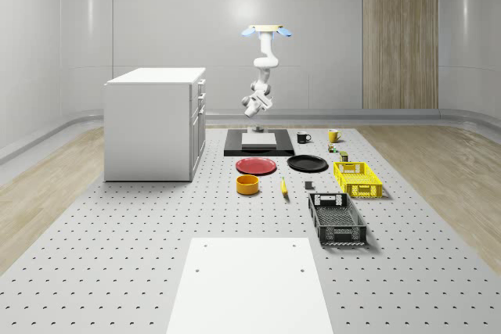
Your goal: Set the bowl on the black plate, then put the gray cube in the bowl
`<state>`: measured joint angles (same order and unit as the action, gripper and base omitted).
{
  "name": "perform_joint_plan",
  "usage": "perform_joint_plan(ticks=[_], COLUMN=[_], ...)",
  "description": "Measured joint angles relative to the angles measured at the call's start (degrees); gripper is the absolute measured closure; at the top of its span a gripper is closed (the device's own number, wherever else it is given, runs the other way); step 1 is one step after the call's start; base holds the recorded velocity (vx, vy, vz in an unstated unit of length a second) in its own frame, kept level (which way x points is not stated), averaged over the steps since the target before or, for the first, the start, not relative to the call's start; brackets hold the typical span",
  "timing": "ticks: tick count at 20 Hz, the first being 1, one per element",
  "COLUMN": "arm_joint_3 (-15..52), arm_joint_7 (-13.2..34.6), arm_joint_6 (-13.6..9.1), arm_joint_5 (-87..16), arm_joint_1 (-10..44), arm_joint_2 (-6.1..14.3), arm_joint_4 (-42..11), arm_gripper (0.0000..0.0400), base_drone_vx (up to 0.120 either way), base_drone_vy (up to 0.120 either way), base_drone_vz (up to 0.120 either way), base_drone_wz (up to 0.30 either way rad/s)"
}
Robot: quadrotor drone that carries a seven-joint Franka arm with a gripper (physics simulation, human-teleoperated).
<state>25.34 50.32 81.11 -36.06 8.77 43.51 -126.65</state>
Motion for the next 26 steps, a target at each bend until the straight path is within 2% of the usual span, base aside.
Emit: perform_joint_plan(ticks=[4, 6, 9, 11, 15, 18, 21, 26], arm_joint_3=[14.52, 21.42, 29.88, 34.17, 39.96, 42.54, 44.19, 45.85], arm_joint_7=[6.13, 10.73, 18.45, 23.21, 30.40, 33.83, 36.10, 38.33], arm_joint_6=[0.69, 0.07, -2.85, -5.57, -10.45, -12.73, -13.92, -14.32], arm_joint_5=[-24.27, -37.33, -54.25, -62.50, -72.12, -75.39, -76.90, -77.57], arm_joint_1=[6.63, 11.36, 20.18, 26.43, 36.88, 42.12, 45.56, 48.80], arm_joint_2=[2.81, 4.50, 6.91, 8.41, 11.18, 12.95, 14.45, 16.51], arm_joint_4=[-12.71, -20.29, -29.56, -33.53, -37.47, -38.57, -39.04, -39.27], arm_gripper=[0.0000, 0.0000, 0.0000, 0.0000, 0.0000, 0.0000, 0.0000, 0.0000], base_drone_vx=[0.120, 0.120, 0.120, 0.120, 0.120, 0.120, 0.120, 0.120], base_drone_vy=[0.000, 0.000, 0.000, -0.100, -0.120, -0.120, -0.120, 0.000], base_drone_vz=[-0.050, -0.120, -0.120, -0.120, -0.120, -0.120, -0.120, -0.016], base_drone_wz=[0.000, 0.000, 0.000, 0.000, 0.000, 0.000, 0.000, 0.000])
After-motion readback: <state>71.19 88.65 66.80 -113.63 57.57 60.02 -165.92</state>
